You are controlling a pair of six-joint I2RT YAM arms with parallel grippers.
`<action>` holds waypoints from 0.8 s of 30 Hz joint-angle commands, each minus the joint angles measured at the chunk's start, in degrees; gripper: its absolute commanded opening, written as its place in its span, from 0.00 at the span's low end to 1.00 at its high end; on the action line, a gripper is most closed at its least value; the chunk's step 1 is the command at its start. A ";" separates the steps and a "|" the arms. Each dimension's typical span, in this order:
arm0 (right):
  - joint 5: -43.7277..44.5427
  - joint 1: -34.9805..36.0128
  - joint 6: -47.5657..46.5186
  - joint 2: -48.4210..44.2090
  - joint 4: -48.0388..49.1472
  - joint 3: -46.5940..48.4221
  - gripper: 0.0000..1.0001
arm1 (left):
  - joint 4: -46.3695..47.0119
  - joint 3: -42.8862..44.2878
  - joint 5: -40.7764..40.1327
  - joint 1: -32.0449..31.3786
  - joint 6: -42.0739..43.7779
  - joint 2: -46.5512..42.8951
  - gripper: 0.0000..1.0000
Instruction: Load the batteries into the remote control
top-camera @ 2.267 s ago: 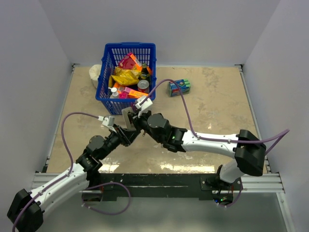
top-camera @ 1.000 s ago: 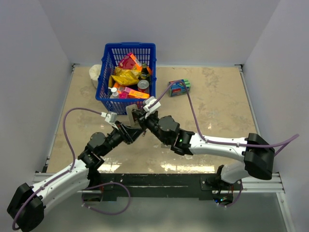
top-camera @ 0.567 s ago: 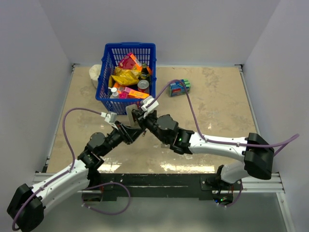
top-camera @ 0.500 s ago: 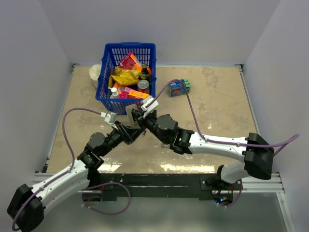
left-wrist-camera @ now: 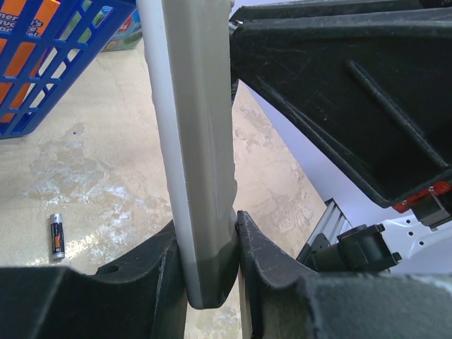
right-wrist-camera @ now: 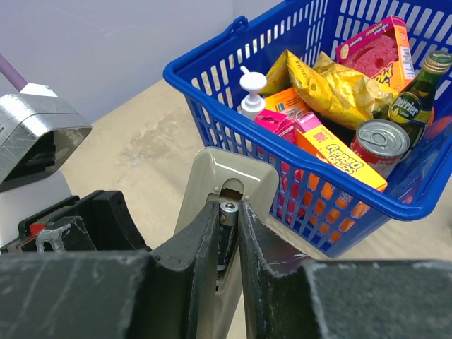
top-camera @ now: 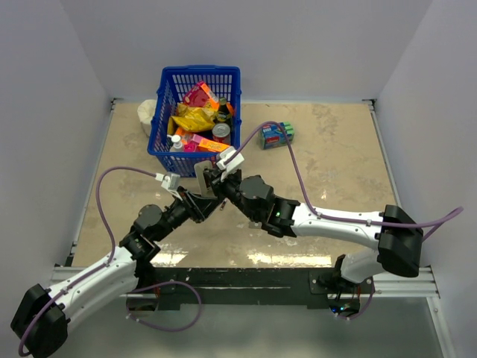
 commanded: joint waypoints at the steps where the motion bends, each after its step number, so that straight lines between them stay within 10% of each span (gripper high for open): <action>1: 5.71 -0.91 -0.58 0.60 -2.47 1.91 0.21 | 6.78 2.15 0.40 -0.11 1.71 -0.87 0.00; 24: 5.89 -0.82 -2.07 0.78 -2.21 3.76 0.26 | 6.34 3.03 0.84 -0.11 2.06 0.71 0.00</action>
